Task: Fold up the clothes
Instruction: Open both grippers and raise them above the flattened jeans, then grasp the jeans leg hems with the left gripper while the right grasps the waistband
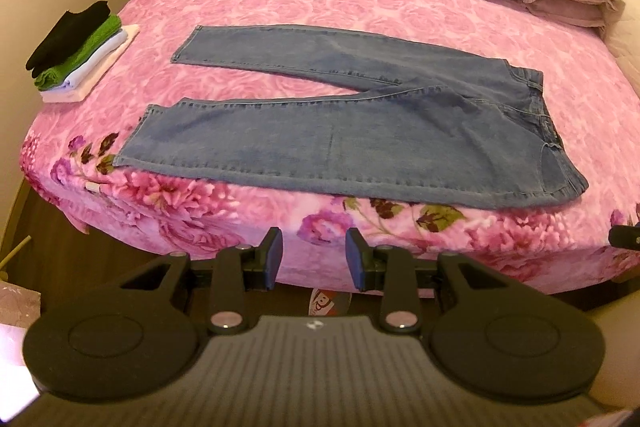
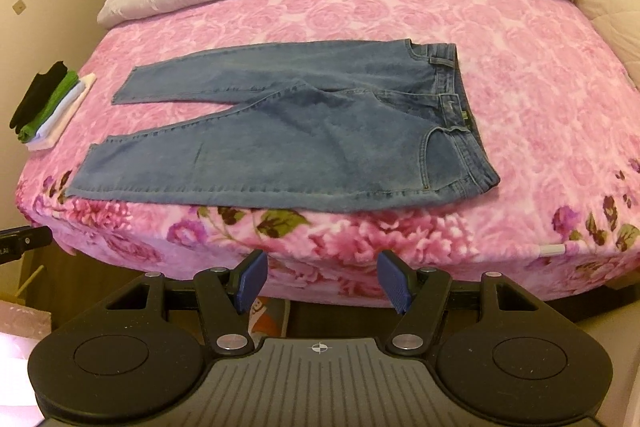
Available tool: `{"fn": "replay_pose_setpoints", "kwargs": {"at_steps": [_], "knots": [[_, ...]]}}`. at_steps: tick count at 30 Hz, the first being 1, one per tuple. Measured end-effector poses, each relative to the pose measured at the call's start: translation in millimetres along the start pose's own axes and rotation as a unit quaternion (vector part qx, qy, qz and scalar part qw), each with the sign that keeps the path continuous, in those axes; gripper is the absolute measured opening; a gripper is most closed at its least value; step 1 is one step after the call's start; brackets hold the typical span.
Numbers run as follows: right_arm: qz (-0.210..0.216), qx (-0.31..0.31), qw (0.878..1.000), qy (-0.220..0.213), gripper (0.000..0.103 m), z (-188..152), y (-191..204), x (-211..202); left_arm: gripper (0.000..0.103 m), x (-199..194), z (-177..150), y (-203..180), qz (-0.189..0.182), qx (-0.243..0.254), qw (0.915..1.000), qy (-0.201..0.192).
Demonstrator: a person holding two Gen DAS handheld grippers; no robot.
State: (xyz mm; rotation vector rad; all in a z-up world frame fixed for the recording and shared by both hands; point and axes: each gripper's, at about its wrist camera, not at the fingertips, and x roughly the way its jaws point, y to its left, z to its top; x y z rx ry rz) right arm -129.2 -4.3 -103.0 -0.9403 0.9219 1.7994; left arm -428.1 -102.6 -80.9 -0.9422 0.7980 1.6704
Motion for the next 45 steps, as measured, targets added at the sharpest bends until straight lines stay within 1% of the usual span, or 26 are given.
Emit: {"fn": "replay_pose_setpoints", "kwargs": {"at_steps": [5,10,14,17,20,24,27,29,32,35,38,40,43,45], "knots": [[-0.004,0.007,1.0,0.006,0.065,15.1,-0.8,11.4,0.03,14.0,15.1,4.4,-0.008,0.003,1.0,0.005],[-0.012,0.021,1.0,0.016,0.065,39.0,2.1,31.7,0.03,41.6,45.2,10.8,-0.022,0.017,0.9995,0.013],[-0.021,0.045,0.998,0.027,0.065,62.7,3.3,55.7,0.03,73.4,81.7,21.0,-0.048,0.035,0.9982,0.009],[-0.023,0.079,0.996,0.04,0.065,76.3,0.4,79.0,0.03,98.3,112.8,28.1,-0.069,0.056,0.9961,0.0],[-0.024,0.112,0.992,0.054,0.065,89.8,-2.6,102.4,0.03,124.7,143.3,30.7,-0.091,0.083,0.9924,-0.007],[-0.026,0.156,0.985,0.072,0.065,107.9,-6.5,133.6,0.03,166.5,179.7,27.2,-0.121,0.134,0.9835,0.003],[-0.027,0.189,0.978,0.085,0.064,121.4,-9.5,156.9,0.03,201.5,196.8,20.1,-0.134,0.167,0.9766,0.018],[-0.028,0.209,0.973,0.093,0.064,130.5,-11.6,172.5,0.03,225.3,206.4,13.6,-0.137,0.178,0.9741,0.03],[-0.019,0.193,0.976,0.094,0.064,147.4,-22.1,196.2,0.03,256.3,221.2,3.2,-0.155,0.181,0.9705,0.04],[-0.009,0.177,0.98,0.095,0.064,164.6,-32.9,220.1,0.03,288.5,235.2,-7.8,-0.172,0.188,0.9662,0.041],[0.012,0.124,0.99,0.073,0.064,193.6,-54.4,251.2,0.03,327.6,254.7,-23.3,-0.186,0.199,0.9616,0.033],[0.024,0.094,0.993,0.064,0.064,214.4,-68.6,274.1,0.03,350.8,268.5,-31.9,-0.194,0.209,0.9583,0.019],[0.045,0.034,0.997,0.044,0.064,251.1,-82.1,301.0,0.03,383.9,289.6,-46.3,-0.21,0.229,0.9504,0.006],[0.06,-0.006,0.998,0.031,0.064,275.5,-90.9,318.9,0.03,403.6,303.3,-57.4,-0.221,0.259,0.9404,-0.006]]}}
